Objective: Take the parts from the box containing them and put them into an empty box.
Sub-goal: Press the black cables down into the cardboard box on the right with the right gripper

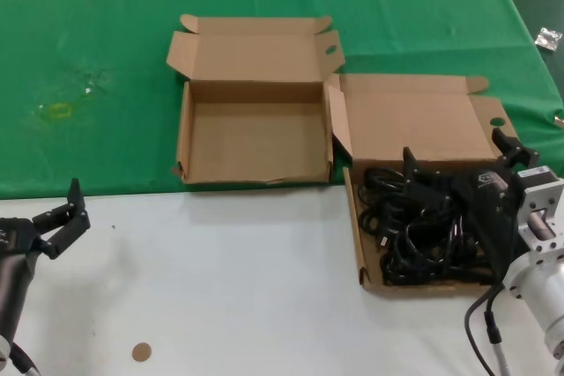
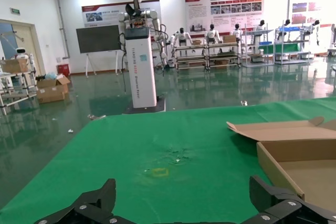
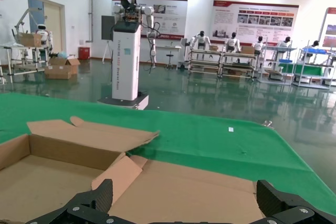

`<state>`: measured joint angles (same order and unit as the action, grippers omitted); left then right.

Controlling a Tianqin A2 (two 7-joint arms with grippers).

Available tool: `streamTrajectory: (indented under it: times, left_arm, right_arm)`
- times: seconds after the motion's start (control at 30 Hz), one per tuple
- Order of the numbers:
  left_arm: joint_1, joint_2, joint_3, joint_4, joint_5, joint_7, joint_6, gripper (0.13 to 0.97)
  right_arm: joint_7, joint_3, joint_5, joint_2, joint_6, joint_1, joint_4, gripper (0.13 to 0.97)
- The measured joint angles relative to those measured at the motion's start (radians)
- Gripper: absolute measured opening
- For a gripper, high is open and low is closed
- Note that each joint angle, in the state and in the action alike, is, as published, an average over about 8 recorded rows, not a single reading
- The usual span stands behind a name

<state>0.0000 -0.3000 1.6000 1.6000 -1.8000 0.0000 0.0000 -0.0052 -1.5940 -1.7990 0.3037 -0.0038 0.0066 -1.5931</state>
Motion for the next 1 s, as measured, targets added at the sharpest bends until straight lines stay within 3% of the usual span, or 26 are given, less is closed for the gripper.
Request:
streamTrajectory:
  times: [0.3,0.53,0.6,0.87,1.0]
  left_arm:
    - [0.0,0.0,0.0,0.0,0.0,0.0,0.0,0.845]
    - [0.0,0.0,0.0,0.0,0.0,0.0,0.0,0.698]
    - [0.0,0.0,0.0,0.0,0.0,0.0,0.0,0.677]
    - [0.0,0.0,0.0,0.0,0.0,0.0,0.0,0.453]
    - [0.0,0.0,0.0,0.0,0.0,0.0,0.0,0.453]
  right_arm:
    - [-0.008,-0.001,0.007,-0.014,-0.007,0.002,-0.005,0.966]
    - [0.004,-0.024,-0.009,0.024,0.001,-0.005,-0.015,0.966]
    - [0.013,-0.039,-0.023,0.059,0.009,-0.012,-0.022,0.966]
    - [0.063,-0.134,-0.13,0.312,0.046,-0.036,-0.072,0.966]
    - [0.1,-0.213,-0.18,0.485,0.037,-0.026,-0.106,0.966]
